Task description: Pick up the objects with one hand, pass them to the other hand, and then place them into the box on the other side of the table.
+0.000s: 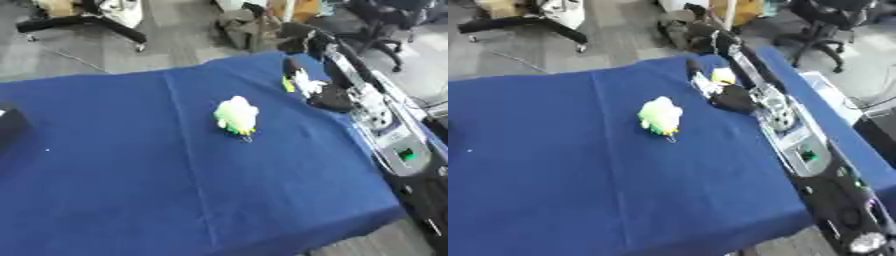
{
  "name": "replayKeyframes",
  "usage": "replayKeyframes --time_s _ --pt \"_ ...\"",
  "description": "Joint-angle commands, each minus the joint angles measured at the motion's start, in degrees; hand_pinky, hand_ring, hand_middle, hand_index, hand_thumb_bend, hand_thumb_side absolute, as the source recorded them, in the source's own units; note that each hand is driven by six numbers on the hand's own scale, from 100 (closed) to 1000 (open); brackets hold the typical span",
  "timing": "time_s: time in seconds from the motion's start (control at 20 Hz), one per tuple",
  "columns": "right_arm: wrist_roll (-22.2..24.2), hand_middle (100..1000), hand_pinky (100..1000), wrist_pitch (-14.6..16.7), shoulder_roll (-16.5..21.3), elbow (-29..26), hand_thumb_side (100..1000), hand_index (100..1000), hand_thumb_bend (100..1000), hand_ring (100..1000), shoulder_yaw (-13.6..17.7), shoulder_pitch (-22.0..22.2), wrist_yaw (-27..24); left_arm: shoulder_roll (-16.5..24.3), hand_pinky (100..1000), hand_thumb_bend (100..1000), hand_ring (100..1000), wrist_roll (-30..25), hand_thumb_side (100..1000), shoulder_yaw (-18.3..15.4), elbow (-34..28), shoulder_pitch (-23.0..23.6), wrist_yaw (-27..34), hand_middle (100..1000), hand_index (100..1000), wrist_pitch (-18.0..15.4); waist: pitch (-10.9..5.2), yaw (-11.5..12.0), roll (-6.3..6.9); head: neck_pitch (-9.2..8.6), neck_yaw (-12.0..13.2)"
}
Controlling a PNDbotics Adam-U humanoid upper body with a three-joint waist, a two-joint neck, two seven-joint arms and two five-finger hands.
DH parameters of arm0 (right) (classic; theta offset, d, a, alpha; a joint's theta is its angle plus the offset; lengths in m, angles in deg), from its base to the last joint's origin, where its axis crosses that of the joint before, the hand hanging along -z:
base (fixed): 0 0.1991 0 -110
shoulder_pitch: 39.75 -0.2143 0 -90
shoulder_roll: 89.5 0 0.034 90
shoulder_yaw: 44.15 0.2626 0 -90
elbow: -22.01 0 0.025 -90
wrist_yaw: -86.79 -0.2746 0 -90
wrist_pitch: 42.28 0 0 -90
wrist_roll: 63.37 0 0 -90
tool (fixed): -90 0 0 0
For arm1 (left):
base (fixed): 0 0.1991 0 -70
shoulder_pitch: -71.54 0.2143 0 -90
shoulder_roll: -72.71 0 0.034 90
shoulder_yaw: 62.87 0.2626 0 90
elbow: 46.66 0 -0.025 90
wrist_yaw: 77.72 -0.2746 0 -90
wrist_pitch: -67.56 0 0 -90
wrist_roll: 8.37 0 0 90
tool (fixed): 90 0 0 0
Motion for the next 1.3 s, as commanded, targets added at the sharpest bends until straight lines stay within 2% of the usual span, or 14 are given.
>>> replayKeyframes --time_s 0.05,0.3,0.35,0.4,0.45,0.55,0.75,1.05,1.3 --pt "-0.38 870 792 0.87 5.13 8.06 676 948 100 807 0.27 -2.71 1.32 -3.5 805 900 691 -3.97 518 2.17 -1.62 -0.03 0.51 669 807 -2.34 -0.05 0.96 -0.15 0.3 -2.39" --pt "1.52 875 797 3.37 4.26 19.58 842 954 100 812 -0.3 -8.26 4.09 -9.1 805 893 683 -7.09 522 5.04 -1.64 0.25 1.48 659 802 -3.43 1.13 3.56 -0.39 0.3 -4.36" --pt "1.77 875 798 3.7 3.7 21.41 853 954 100 812 -0.44 -9.28 4.53 -9.87 805 893 682 -7.7 523 5.68 -1.64 0.4 1.35 658 801 -3.25 1.28 3.95 -0.43 0.3 -4.66" --pt "1.99 873 798 4.03 3.19 23.01 824 954 100 811 -0.58 -10.17 4.91 -10.43 805 892 677 -8.25 526 6.25 -1.64 0.59 1.14 652 800 -3.01 1.39 4.24 -0.47 0.3 -4.88" --pt "2.22 875 798 4.36 2.71 24.37 871 954 100 810 -0.75 -10.95 5.26 -10.82 805 890 675 -8.76 528 6.81 -1.64 0.82 0.97 650 800 -2.72 1.48 4.48 -0.51 0.3 -5.07" --pt "2.55 874 798 5.04 2.02 26.21 875 954 100 807 -0.99 -11.99 5.86 -11.19 805 888 672 -9.39 533 7.48 -1.64 1.17 0.66 646 798 -2.35 1.57 4.71 -0.55 0.3 -5.28" --pt "4.03 872 799 6.14 0.1 27.32 866 957 100 798 -1.95 -13.35 6.11 -11.46 806 885 668 -10.32 540 8.49 -1.64 1.87 0.31 642 799 -1.59 1.64 4.78 -0.59 0.3 -5.54" --pt "7.08 874 800 6.83 -1.75 26.46 911 964 100 797 -3.25 -13.88 7.5 -11.67 807 879 662 -11.26 548 9.14 -1.64 2.34 -0.27 636 801 -0.89 1.74 4.51 -0.56 0.3 -5.27" --pt "10.1 880 802 7.68 -2.89 26.27 950 972 100 801 -4.36 -14.18 10.72 -11.62 807 873 658 -11.61 554 9.32 -1.64 2.28 -0.56 632 803 -0.68 2.0 4.36 -0.53 0.3 -5.13"
